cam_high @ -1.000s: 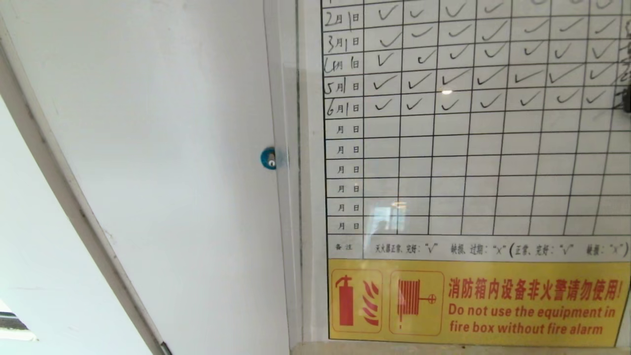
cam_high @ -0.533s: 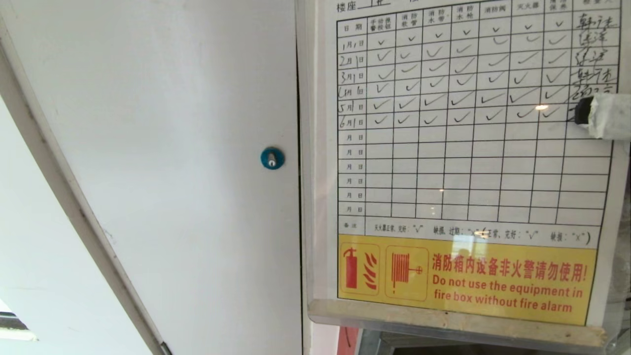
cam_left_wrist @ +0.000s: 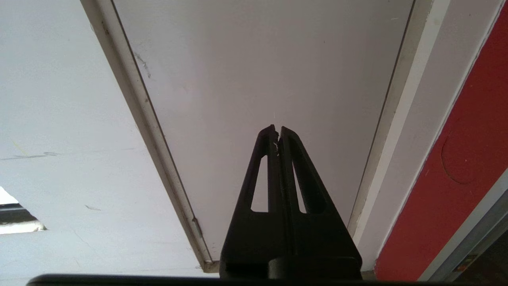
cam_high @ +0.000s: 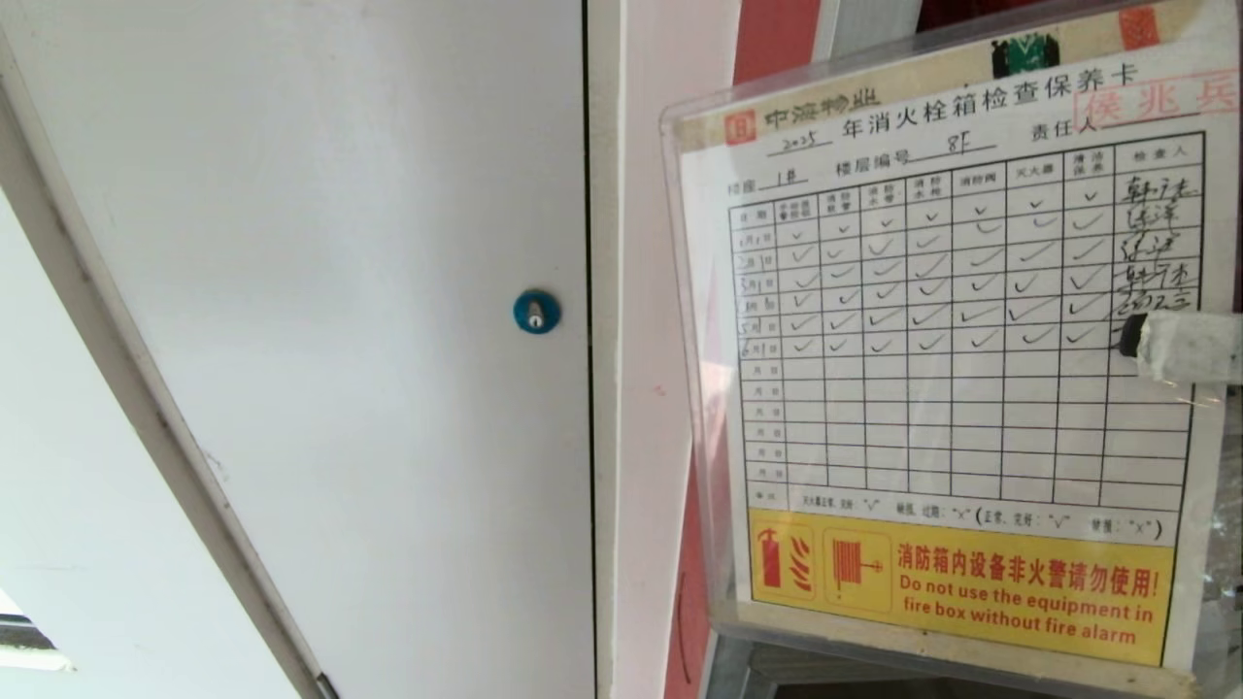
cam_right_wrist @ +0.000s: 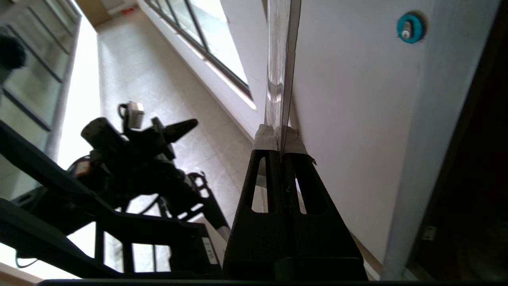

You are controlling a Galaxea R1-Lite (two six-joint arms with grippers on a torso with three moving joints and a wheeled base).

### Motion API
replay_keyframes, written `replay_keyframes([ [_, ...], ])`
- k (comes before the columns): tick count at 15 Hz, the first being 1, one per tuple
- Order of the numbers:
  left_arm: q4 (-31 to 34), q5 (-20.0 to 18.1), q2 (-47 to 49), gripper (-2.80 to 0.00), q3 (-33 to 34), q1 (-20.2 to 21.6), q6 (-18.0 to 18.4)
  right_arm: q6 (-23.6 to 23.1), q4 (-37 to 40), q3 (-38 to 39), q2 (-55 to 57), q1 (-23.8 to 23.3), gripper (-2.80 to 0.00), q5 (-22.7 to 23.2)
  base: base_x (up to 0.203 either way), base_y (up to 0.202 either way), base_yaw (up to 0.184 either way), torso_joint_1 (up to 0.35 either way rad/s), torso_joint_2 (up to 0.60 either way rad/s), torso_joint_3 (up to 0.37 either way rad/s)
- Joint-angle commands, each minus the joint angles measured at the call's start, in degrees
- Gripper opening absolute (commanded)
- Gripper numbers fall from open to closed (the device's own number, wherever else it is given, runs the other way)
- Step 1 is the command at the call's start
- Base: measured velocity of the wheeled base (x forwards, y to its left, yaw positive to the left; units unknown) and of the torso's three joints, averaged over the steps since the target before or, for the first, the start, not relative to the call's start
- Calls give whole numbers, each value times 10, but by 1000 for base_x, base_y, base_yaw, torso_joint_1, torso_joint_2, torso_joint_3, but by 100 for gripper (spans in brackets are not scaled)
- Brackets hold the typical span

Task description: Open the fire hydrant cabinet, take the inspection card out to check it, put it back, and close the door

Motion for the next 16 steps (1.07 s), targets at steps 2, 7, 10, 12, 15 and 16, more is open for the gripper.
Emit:
replay_keyframes([
  [2,0,0,0,-280,7,0,0,-43,56,-2,-23,0,-280,-39,0,0,0,0,0,0],
  [7,0,0,0,-280,7,0,0,-126,188,-45,-38,0,-280,-135,0,0,0,0,0,0],
  [10,0,0,1,-280,7,0,0,-174,247,-71,-46,0,-280,-200,0,0,0,0,0,0],
  [12,0,0,0,-280,7,0,0,-206,275,-82,-52,0,-280,-238,0,0,0,0,0,0],
  [15,0,0,0,-280,7,0,0,-250,286,-84,-52,0,-280,-299,0,0,0,0,0,0],
  [16,0,0,1,-280,7,0,0,-272,292,-85,-52,-1,-280,-318,0,0,0,0,0,0],
])
